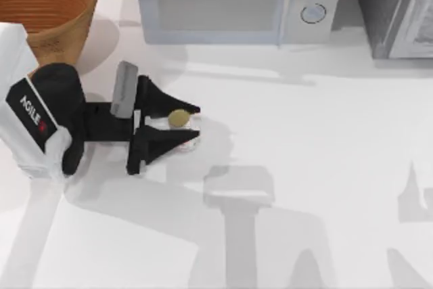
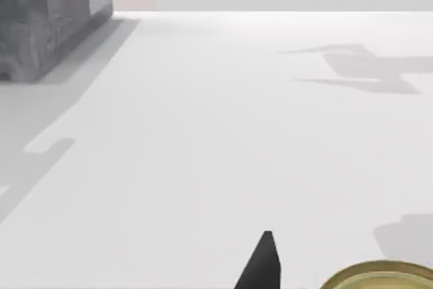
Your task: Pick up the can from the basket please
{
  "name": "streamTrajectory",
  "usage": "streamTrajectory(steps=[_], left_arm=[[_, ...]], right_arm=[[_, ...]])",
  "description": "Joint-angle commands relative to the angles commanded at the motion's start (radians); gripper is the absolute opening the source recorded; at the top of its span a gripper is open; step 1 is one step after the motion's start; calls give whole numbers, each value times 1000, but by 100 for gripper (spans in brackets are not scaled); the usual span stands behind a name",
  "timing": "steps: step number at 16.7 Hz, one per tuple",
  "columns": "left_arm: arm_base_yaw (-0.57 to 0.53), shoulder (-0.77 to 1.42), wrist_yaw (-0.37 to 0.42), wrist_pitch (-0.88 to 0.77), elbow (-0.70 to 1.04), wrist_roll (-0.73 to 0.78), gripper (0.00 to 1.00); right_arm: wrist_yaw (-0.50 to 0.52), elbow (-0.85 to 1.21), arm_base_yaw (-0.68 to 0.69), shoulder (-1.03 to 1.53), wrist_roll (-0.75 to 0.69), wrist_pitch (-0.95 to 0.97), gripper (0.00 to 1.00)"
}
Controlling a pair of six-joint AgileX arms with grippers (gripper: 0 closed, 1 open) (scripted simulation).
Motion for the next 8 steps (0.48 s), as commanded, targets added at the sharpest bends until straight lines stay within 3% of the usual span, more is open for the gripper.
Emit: streamTrajectory(steps=[4,8], left_arm=[[0,0,0,0,0,0,98],[0,0,0,0,0,0,100]], right_arm=[[0,0,0,0,0,0,100],[0,0,0,0,0,0,100]])
